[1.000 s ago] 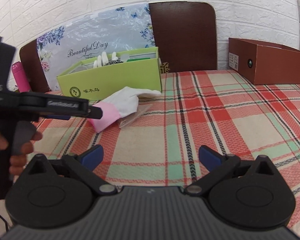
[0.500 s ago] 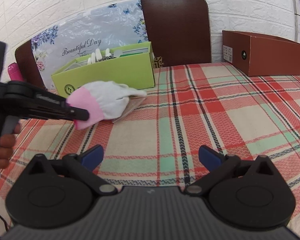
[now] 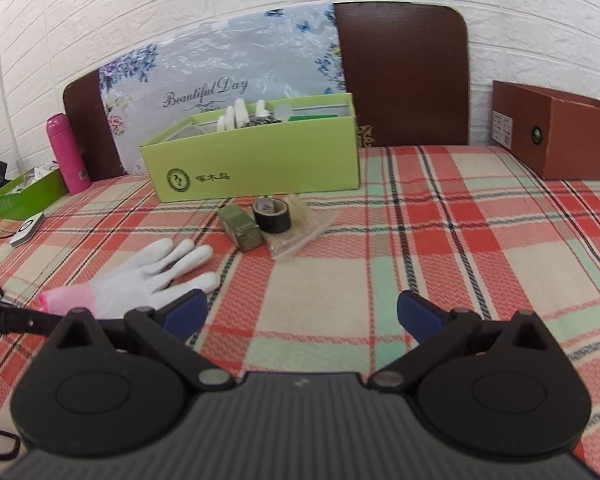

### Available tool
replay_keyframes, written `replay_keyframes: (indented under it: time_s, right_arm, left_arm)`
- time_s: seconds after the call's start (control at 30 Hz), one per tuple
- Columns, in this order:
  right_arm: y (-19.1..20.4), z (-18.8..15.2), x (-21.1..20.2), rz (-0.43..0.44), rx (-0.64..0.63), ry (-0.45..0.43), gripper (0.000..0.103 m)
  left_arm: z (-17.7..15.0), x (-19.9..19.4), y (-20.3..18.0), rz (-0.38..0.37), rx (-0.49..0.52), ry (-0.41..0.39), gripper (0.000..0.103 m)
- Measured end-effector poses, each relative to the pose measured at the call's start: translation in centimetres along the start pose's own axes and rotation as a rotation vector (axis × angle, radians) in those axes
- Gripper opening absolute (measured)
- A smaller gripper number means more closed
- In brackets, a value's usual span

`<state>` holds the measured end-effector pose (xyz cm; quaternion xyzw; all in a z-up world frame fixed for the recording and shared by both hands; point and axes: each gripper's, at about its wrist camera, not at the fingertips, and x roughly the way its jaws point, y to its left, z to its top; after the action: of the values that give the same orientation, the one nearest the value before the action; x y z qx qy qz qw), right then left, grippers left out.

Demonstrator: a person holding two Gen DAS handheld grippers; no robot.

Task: Organize objects
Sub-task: 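Grasp the white-pink glove cuff with the left tool while the right tool grasps the small olive-green box, then carry the glove and small olive box into the lime-green box and open both tools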

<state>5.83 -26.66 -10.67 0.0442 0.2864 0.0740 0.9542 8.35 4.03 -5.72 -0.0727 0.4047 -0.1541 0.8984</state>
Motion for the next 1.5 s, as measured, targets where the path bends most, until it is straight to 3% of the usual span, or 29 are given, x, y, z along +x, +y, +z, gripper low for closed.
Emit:
replay_keyframes:
  time_s: [0.13,0.17,0.23,0.33,0.67,0.73,0.77,0.9,1.1,1.17,1.23,1.27,1.3,1.37,1.5]
  right_arm:
    - [1.4,1.3,1.2,0.04,-0.047,-0.016,0.098]
    - [1.9,1.7,1.7,0.053,-0.066,-0.014,0.096]
    - [2.8,2.5,3.1,0.08,-0.106,-0.005,0.082]
    - [3.6,3.6,5.6,0.126,-0.149,0.022,0.067]
    - [4.8,4.8,11.7,0.123,-0.177,0.079,0.054]
    - [5.0,4.6,11.8,0.125,-0.183,0.092,0.028]
    - [5.2,4.5,11.7,0.139,-0.191,0.101,0.023]
    - [6.1,4.0,10.7,0.157,-0.248,0.097,0.023]
    - [7.0,4.3,11.2,0.137,-0.275,0.085,0.033]
    - [7.0,4.2,11.4,0.145,-0.261,0.091,0.033]
    - [6.9,3.9,11.5,0.145,-0.259,0.111,0.024]
    - [6.9,3.7,11.4,0.138,-0.264,0.118,0.023]
    - [6.9,3.5,11.1,0.128,-0.271,0.118,0.022]
    - [6.9,3.2,10.1,0.126,-0.277,0.107,0.022]
    - [6.7,3.3,7.5,0.142,-0.278,0.071,0.022]
  left_arm:
    - [0.9,-0.9,0.3,-0.003,-0.003,-0.092,0.068]
    - [1.1,-1.0,0.2,-0.005,0.009,-0.115,0.071]
    - [1.7,-0.9,0.1,-0.027,0.039,-0.138,0.071]
    - [2.4,-0.1,0.3,-0.068,0.052,-0.111,0.071]
    - [3.6,4.9,0.4,-0.114,0.118,0.026,0.075]
    - [3.6,5.3,-0.1,-0.099,0.14,0.024,0.076]
    - [3.6,5.3,-0.4,-0.102,0.149,0.02,0.077]
    - [3.1,5.2,-1.5,-0.165,0.192,0.038,0.077]
    - [2.2,5.2,-3.2,-0.128,0.287,0.037,0.077]
    - [2.0,5.2,-3.6,-0.09,0.322,0.04,0.064]
    - [2.0,5.0,-3.9,-0.038,0.356,0.045,0.048]
    - [2.1,4.9,-3.8,-0.014,0.348,0.05,0.033]
    - [2.3,4.7,-3.6,0.004,0.327,0.056,0.029]
    - [2.8,4.4,-2.9,-0.02,0.252,0.06,0.007]
    - [3.2,3.3,-2.0,-0.062,0.139,0.059,0.005]
